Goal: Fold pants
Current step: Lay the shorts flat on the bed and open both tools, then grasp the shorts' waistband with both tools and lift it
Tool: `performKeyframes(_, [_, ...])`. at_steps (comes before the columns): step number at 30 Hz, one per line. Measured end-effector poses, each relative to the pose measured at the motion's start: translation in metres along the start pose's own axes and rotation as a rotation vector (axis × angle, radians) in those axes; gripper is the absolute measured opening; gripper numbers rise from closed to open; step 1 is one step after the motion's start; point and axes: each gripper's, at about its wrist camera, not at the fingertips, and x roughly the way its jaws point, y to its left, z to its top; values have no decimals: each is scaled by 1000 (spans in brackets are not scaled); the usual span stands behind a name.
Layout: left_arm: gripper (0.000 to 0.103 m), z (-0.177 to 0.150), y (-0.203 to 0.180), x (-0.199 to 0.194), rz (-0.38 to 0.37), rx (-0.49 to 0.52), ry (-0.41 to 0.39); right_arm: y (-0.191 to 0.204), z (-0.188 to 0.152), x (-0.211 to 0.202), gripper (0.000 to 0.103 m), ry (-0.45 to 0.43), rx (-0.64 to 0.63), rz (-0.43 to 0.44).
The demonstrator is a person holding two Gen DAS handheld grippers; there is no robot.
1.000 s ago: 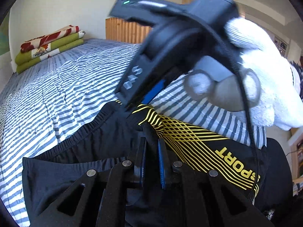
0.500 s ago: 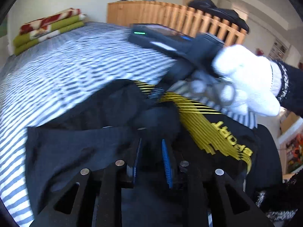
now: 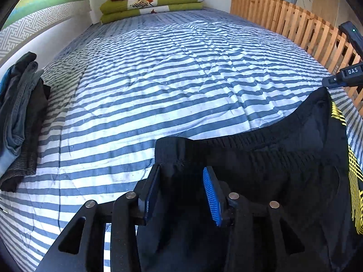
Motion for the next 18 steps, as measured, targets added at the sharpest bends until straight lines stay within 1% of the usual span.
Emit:
performKeyframes(1, [22, 0, 1, 3, -6, 1, -1, -2, 7, 7, 24, 10, -1, -41])
performKeyframes(2, [18, -1, 3, 5, -16, -3, 0, -6, 10, 11, 24, 22, 4, -29])
performKeyframes(3, [14, 0, 7, 8, -28, -19, -3, -9, 10, 13, 25, 34, 9, 9])
performKeyframes(4, [9, 0, 11, 8, -41, -39, -7, -11, 8, 14, 31, 38, 12, 43])
performKeyframes(5, [5, -1, 17, 8, -50, -61, -9, -14, 3, 12, 39, 30, 9, 69])
performKeyframes(7, [2, 0, 32, 3, -87, -128, -32, -14, -3, 10, 42, 18, -21, 92])
performKeyframes(8, [2, -1, 45, -2, -109, -193, -54, -16, -10, 9, 42, 19, -40, 106])
performKeyframes(9, [1, -3, 61, -5, -126, -285, -70, -15, -15, 10, 42, 21, -49, 120])
performKeyframes(10, [4, -5, 71, -4, -120, -334, -68, -14, -18, 15, 42, 21, -46, 124])
performKeyframes(11, [5, -5, 77, -2, -97, -347, -50, -17, -21, 17, 42, 20, -40, 122])
performKeyframes(13, [13, -6, 76, -1, -71, -311, -34, -20, -21, 26, 42, 36, -37, 109])
performKeyframes(14, [20, -5, 73, -1, -87, -288, -30, -21, -17, 32, 42, 44, -32, 113])
performKeyframes(15, [47, -4, 70, -1, -111, -274, -19, -22, -17, 33, 42, 44, -29, 136])
performKeyframes(16, [69, -3, 68, -1, -129, -265, -17, -21, -17, 33, 42, 41, -36, 158])
performKeyframes(17, [71, -2, 65, -3, -126, -255, -40, -18, -17, 33, 42, 35, -51, 168])
performKeyframes(18, [70, 1, 63, -3, -107, -245, -56, -13, -18, 34, 42, 29, -71, 166])
